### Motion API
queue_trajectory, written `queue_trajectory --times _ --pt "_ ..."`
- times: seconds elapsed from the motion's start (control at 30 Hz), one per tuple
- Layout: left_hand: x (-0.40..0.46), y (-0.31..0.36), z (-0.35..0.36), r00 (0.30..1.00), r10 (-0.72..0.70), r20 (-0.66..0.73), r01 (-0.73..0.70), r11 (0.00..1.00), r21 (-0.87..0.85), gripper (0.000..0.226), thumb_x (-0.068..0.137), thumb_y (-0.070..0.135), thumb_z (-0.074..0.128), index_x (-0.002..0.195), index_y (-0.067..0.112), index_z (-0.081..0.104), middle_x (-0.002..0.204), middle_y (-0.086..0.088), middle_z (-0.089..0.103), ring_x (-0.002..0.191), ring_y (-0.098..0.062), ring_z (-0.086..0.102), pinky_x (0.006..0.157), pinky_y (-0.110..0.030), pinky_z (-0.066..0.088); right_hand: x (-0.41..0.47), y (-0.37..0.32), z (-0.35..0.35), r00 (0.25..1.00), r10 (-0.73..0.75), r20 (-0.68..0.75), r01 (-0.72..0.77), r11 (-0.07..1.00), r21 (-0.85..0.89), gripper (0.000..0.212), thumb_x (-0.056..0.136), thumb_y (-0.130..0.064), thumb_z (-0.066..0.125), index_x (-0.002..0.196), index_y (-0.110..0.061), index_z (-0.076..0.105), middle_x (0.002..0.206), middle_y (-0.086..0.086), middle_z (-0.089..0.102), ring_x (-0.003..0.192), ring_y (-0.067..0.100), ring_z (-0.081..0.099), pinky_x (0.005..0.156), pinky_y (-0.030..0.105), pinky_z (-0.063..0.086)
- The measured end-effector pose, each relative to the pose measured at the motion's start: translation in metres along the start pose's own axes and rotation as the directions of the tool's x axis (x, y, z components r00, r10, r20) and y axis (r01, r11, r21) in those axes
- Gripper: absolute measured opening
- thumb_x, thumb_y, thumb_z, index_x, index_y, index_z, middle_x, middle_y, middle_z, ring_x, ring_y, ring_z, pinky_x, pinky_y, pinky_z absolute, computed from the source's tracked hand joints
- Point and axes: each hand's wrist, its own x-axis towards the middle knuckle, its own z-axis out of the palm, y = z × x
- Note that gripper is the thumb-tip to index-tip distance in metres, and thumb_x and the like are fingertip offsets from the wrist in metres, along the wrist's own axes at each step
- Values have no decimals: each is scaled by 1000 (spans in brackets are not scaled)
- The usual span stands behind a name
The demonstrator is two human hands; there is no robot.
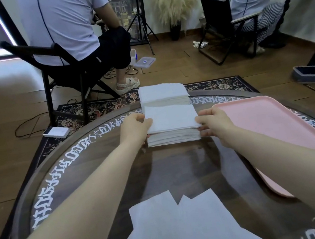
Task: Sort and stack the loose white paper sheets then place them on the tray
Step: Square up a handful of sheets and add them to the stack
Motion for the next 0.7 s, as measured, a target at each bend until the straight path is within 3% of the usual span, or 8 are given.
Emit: queue_trajectory --times 0.07,0.13,0.2,0.3,0.47,0.7 --pt "-6 -4 -6 991 130 -19 -121 961 250 60 91 52 59 140 20 43 121 -3 61 108 -26 61 87 -42 51 1 4 -6 998 -53 16 54 988 -145 51 87 -24 74 126 -10 44 101 5 55 76 16 57 72 36 51" --pt "-13 -8 -13 966 231 114 -257 861 439 83 82 64 62 149 31 27 130 -1 55 119 -25 54 96 -45 46 -1 8 -13 982 -145 121 179 918 -353 84 75 -32 84 142 -14 35 118 2 50 104 20 56 93 39 49" --pt "-19 -13 -15 932 223 286 -353 738 575 98 77 66 66 154 36 14 135 -3 52 123 -26 50 98 -44 45 -4 14 -14 940 -193 282 312 823 -475 102 67 -24 90 148 -19 28 135 4 43 122 25 50 103 44 45" --pt "-20 -21 -6 901 272 337 -433 583 688 94 84 55 66 156 34 9 131 -4 53 123 -26 45 94 -39 42 -6 24 -7 904 -262 339 423 668 -612 102 72 -14 83 152 -24 21 137 11 39 131 28 39 108 41 37" --pt "-17 -28 -6 908 309 283 -419 646 638 82 90 42 64 155 34 16 123 -4 52 121 -26 46 93 -39 43 -7 28 3 885 -358 297 463 616 -638 78 83 1 62 149 -24 27 129 12 40 122 34 44 103 46 40" --pt "-27 -24 -14 913 279 298 -408 651 640 88 88 48 66 155 38 11 119 -3 51 119 -25 47 90 -39 43 -16 26 -7 889 -328 321 458 663 -592 83 79 -1 71 149 -23 31 133 9 41 124 25 43 104 40 42"
